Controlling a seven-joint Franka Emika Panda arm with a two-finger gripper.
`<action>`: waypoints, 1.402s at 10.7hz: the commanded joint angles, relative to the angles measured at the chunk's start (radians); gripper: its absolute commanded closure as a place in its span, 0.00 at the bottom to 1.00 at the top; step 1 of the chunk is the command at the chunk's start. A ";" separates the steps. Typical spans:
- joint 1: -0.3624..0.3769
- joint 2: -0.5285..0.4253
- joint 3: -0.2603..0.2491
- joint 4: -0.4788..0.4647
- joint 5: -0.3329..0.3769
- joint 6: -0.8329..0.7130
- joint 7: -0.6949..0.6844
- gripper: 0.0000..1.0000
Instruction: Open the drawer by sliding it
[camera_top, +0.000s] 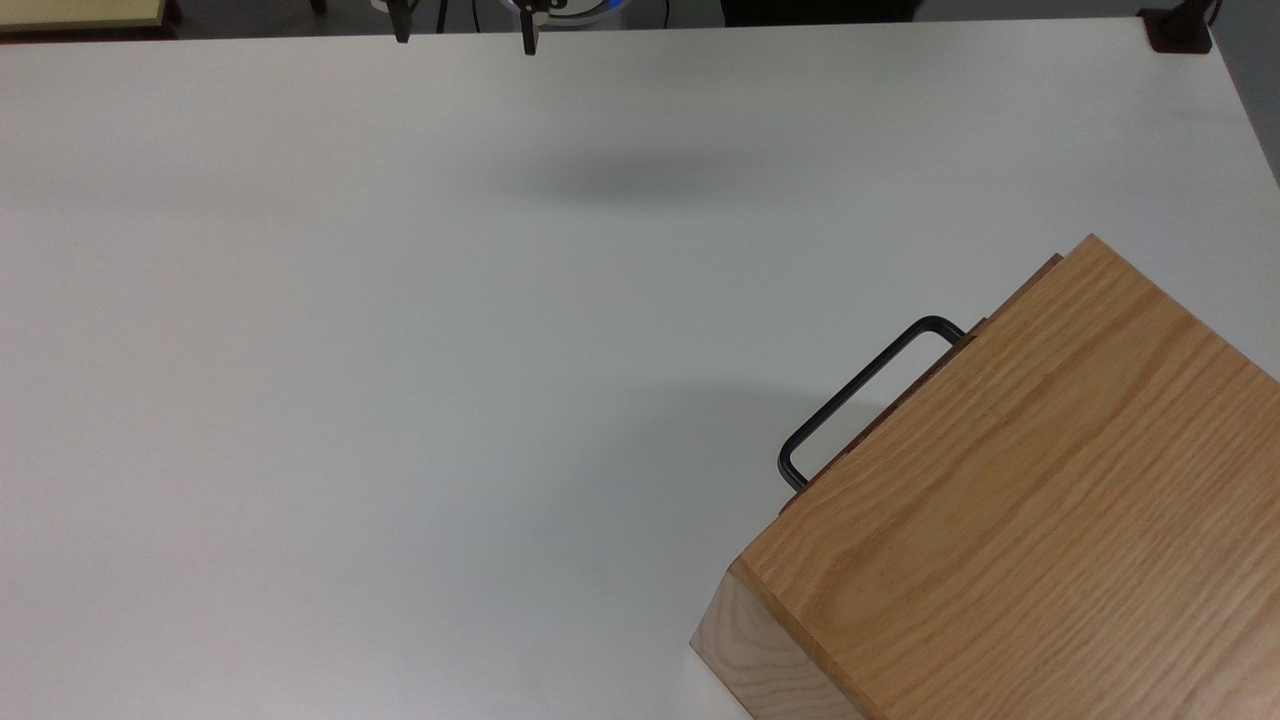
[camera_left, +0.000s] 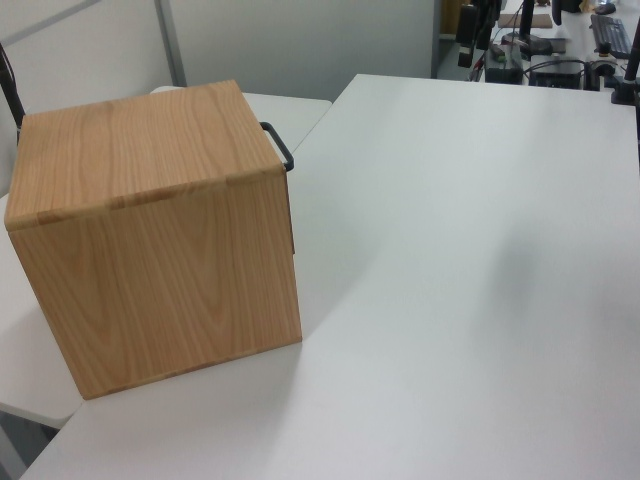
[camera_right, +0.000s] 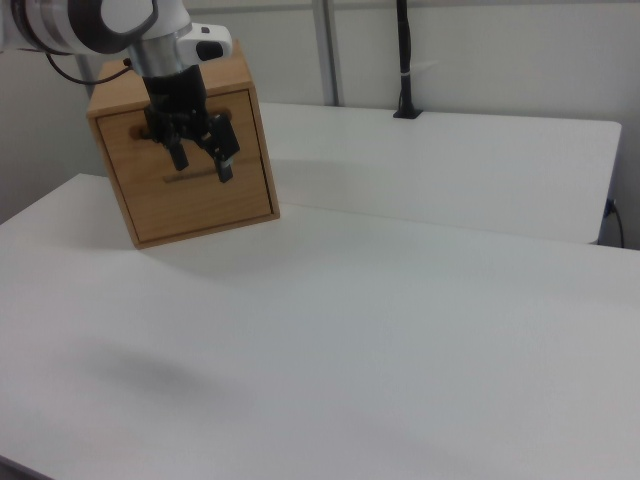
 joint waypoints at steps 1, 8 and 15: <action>0.011 -0.006 0.000 -0.012 -0.011 0.020 0.018 0.00; 0.011 -0.006 0.003 -0.012 -0.011 0.020 0.018 0.00; 0.011 -0.007 0.003 -0.009 0.005 0.012 0.105 0.00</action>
